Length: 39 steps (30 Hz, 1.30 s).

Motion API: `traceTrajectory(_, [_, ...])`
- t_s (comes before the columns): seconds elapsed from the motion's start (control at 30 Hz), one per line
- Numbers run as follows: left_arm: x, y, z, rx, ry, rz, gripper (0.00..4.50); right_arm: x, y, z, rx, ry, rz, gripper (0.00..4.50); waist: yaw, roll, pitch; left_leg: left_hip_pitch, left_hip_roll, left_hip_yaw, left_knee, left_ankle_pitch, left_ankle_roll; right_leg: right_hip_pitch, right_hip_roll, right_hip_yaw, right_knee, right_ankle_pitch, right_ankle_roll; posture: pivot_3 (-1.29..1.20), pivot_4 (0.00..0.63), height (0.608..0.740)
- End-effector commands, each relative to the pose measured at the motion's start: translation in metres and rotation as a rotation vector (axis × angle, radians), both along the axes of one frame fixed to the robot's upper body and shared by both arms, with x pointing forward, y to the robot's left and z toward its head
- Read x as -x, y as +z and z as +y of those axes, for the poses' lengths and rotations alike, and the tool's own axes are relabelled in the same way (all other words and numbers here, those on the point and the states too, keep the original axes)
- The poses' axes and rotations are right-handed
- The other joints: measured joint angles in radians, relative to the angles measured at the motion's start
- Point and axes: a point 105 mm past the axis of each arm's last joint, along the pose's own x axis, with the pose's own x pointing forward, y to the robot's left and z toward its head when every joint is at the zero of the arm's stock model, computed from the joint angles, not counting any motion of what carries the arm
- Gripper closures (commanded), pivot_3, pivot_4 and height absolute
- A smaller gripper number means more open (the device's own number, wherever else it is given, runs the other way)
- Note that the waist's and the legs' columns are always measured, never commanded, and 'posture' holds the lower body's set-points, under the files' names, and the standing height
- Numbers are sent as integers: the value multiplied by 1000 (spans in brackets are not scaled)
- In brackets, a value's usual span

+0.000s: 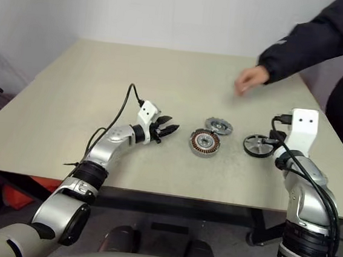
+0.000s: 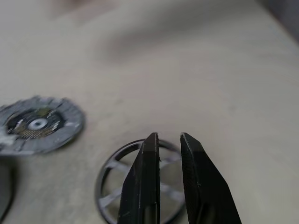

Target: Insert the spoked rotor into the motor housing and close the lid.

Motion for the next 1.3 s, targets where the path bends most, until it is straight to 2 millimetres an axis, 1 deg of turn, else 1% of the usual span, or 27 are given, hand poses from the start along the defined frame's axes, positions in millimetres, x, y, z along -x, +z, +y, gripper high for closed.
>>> traceTrajectory(0.03, [-2, 13, -8, 11, -31, -51, 2131, 6, 11, -8, 3, -57, -40, 3893, 0, 0, 0, 0, 0, 0, 0, 0, 0, 0, 0, 0, 0, 0, 0, 0, 0, 740])
traceTrajectory(0.27, [-4, 14, -9, 8, -42, -54, 2131, 3, 9, 2, -12, -33, -45, 3893, 0, 2, -1, 0, 0, 0, -1, 0, 0, 0, 0, 0, 0, 0, 0, 0, 0, 740])
traceTrajectory(0.5, [-6, 15, -4, 2, -31, -61, 2131, -4, 7, 9, -16, -10, -43, 3893, 0, 2, -1, 0, 0, 0, -1, 0, 0, 0, 0, 0, 0, 0, 0, 0, 0, 740])
traceTrajectory(0.6, [-6, 15, -1, 0, -24, -63, 2131, -8, 8, 14, -14, 15, -47, 3893, 0, 2, -1, 0, 0, 0, -1, 0, 0, 0, 0, 0, 0, 0, 0, 0, 0, 740])
traceTrajectory(0.83, [-7, 15, 10, -9, 7, -68, 2131, -15, 10, 37, -19, 118, -57, 3893, -1, 2, -2, 0, 0, 0, -1, 0, -1, 0, 0, 0, 0, 0, 0, 0, 0, 740])
traceTrajectory(0.97, [-7, 13, 15, -11, 21, -65, 2131, -18, 8, 42, -19, 139, -53, 3893, -1, 3, -2, 0, 0, 0, -1, 0, -1, 0, 0, 0, 0, 0, 0, 0, 0, 740])
traceTrajectory(1.1, [-6, 14, 16, -10, 25, -68, 2131, -22, 7, 47, -10, 158, -53, 3893, -1, 3, -2, 0, 0, 0, -1, 1, -1, 0, 0, 0, 0, 0, 0, 0, 0, 740])
traceTrajectory(1.17, [-6, 17, 16, -8, 21, -74, 2131, -24, 8, 52, 3, 187, -52, 3893, -1, 3, -2, 0, 0, 0, -1, 1, -1, 0, 0, 0, 0, 0, 0, 0, 0, 740])
traceTrajectory(1.27, [-4, 25, 15, -2, 8, -97, 2131, -22, 8, 76, 59, 344, -50, 3893, -2, 3, -2, -1, 0, 0, -1, 1, -1, 0, 0, 0, 0, 0, 0, 0, 0, 740])
traceTrajectory(1.3, [-4, 26, 15, -2, 6, -102, 2131, -21, 7, 82, 72, 380, -48, 3893, -2, 3, -2, -1, 0, 0, -1, 1, -1, 0, 0, 0, 0, 0, 0, 0, 0, 740])
